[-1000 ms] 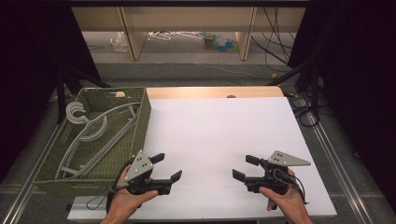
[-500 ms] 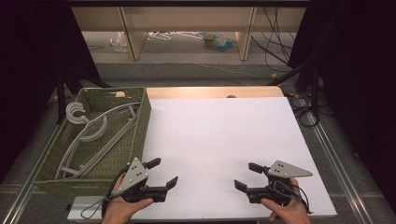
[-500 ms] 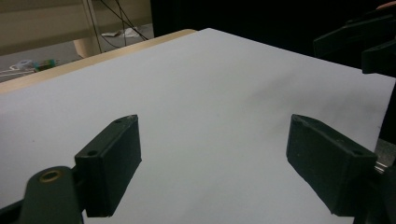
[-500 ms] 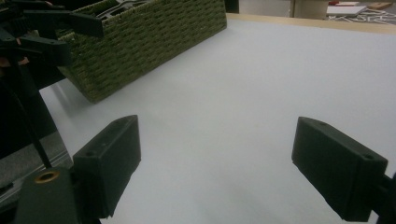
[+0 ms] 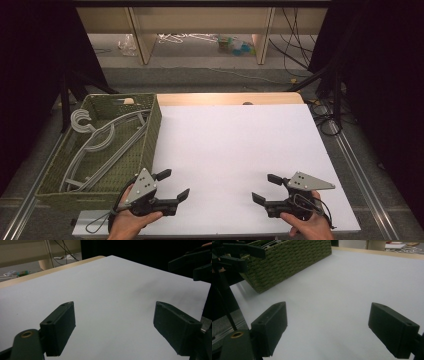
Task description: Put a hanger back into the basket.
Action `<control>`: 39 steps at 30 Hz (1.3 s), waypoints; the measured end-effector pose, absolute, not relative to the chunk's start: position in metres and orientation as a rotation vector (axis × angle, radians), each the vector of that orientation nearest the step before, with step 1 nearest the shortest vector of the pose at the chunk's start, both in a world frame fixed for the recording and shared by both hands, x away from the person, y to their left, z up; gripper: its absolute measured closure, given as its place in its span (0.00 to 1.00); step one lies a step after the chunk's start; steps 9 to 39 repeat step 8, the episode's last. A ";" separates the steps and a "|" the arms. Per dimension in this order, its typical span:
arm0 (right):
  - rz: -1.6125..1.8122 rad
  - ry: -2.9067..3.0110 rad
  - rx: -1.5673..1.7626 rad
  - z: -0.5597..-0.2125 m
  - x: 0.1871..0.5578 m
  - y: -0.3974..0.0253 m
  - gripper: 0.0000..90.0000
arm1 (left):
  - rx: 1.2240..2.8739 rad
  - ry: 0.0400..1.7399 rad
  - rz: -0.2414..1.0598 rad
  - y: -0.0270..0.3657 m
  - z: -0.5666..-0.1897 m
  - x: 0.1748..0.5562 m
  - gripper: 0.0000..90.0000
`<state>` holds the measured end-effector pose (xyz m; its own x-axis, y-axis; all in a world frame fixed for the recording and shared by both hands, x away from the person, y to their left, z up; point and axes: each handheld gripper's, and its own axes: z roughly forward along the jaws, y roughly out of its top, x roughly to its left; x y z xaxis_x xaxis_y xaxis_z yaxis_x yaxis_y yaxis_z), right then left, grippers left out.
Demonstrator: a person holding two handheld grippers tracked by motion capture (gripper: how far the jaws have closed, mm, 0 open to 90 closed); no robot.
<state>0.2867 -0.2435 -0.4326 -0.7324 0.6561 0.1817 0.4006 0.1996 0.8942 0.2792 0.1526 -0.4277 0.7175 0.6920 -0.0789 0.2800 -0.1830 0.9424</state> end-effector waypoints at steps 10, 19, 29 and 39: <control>1.545 2.240 1.009 -0.432 0.286 -0.243 0.18 | 1.763 0.761 0.445 0.154 -0.427 0.280 0.20; 1.545 2.240 1.009 -0.432 0.286 -0.243 0.18 | 1.763 0.761 0.445 0.154 -0.427 0.280 0.20; 1.545 2.240 1.009 -0.432 0.286 -0.243 0.18 | 1.763 0.761 0.445 0.154 -0.427 0.280 0.20; 1.545 2.240 1.009 -0.432 0.286 -0.243 0.18 | 1.763 0.761 0.445 0.154 -0.427 0.280 0.20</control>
